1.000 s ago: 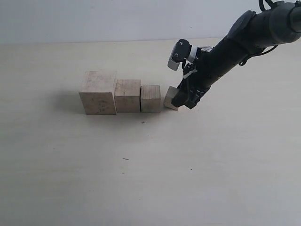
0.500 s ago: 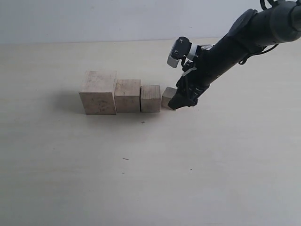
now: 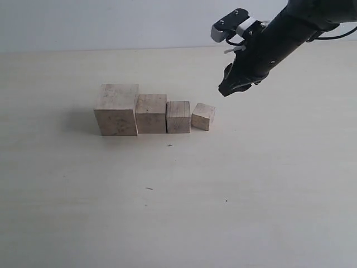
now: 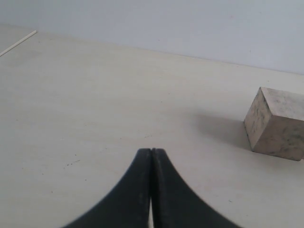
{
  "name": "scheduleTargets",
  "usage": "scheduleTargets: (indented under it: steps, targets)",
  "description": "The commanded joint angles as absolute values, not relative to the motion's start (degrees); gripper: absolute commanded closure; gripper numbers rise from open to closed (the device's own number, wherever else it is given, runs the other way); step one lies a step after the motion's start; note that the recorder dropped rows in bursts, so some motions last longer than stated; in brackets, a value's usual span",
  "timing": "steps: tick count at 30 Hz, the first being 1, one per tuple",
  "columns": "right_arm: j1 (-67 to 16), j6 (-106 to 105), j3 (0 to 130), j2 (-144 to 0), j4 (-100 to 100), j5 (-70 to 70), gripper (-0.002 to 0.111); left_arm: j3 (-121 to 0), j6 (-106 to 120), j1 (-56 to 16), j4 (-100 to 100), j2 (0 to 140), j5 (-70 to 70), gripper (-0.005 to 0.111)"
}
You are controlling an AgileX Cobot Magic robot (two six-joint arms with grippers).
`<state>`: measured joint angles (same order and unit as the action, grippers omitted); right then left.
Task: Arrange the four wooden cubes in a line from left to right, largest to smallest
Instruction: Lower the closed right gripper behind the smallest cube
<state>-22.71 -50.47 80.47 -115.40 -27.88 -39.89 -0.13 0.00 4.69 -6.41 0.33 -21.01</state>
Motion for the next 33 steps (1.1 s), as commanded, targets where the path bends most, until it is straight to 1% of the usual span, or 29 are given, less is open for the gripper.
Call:
scheduleTargets:
  steps: [1, 2, 7, 11, 14, 20, 25, 30, 33]
  targets:
    - [-22.7, -36.6, 80.4, -116.9, -26.6, -39.0, 0.101, 0.0, 0.0, 4.4, -6.2, 0.0, -20.5, 0.107]
    - [-22.7, -35.2, 80.4, -117.2, -26.6, -38.4, 0.108, 0.0, 0.0, 4.4, -6.2, 0.0, -20.5, 0.107]
    - [-22.7, -32.4, 80.4, -117.4, -31.4, -33.0, 0.108, 0.0, 0.0, 4.4, -6.2, 0.0, -20.5, 0.107]
    - [-22.7, -33.7, 80.4, -118.3, -33.8, -31.3, 0.108, 0.0, 0.0, 4.4, -6.2, 0.0, -20.5, 0.107]
    - [-22.7, -35.7, 80.4, -119.9, -35.6, -31.3, 0.108, 0.0, 0.0, 4.4, -6.2, 0.0, -20.5, 0.107]
    - [-22.7, -45.7, 80.4, -121.4, -45.9, -31.3, 0.108, 0.0, 0.0, 4.4, -6.2, 0.0, -20.5, 0.107]
    - [-22.7, -49.4, 80.4, -122.4, -48.9, -31.2, 0.108, 0.0, 0.0, 4.4, -6.2, 0.0, -20.5, 0.107]
    - [-22.7, -52.6, 84.0, -126.0, -50.4, -37.4, 0.108, 0.0, 0.0, 4.4, -6.2, 0.0, -20.5, 0.107]
    - [-22.7, -52.5, 85.6, -127.0, -50.3, -38.0, 0.108, 0.0, 0.0, 4.4, -6.2, 0.0, -20.5, 0.107]
